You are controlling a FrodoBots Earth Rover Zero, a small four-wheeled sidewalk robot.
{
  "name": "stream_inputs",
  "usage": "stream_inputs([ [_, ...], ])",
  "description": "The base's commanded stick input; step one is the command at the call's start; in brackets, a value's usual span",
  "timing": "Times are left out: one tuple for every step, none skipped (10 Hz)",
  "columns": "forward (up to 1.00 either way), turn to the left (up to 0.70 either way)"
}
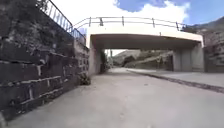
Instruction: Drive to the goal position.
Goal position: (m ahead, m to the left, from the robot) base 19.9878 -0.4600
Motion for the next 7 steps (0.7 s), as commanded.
stream_inputs([
  [0.70, 0.00],
  [0.70, 0.00],
  [0.70, 0.00],
  [0.70, 0.00],
  [0.70, 0.00],
  [0.70, 0.00],
  [0.70, 0.00],
])
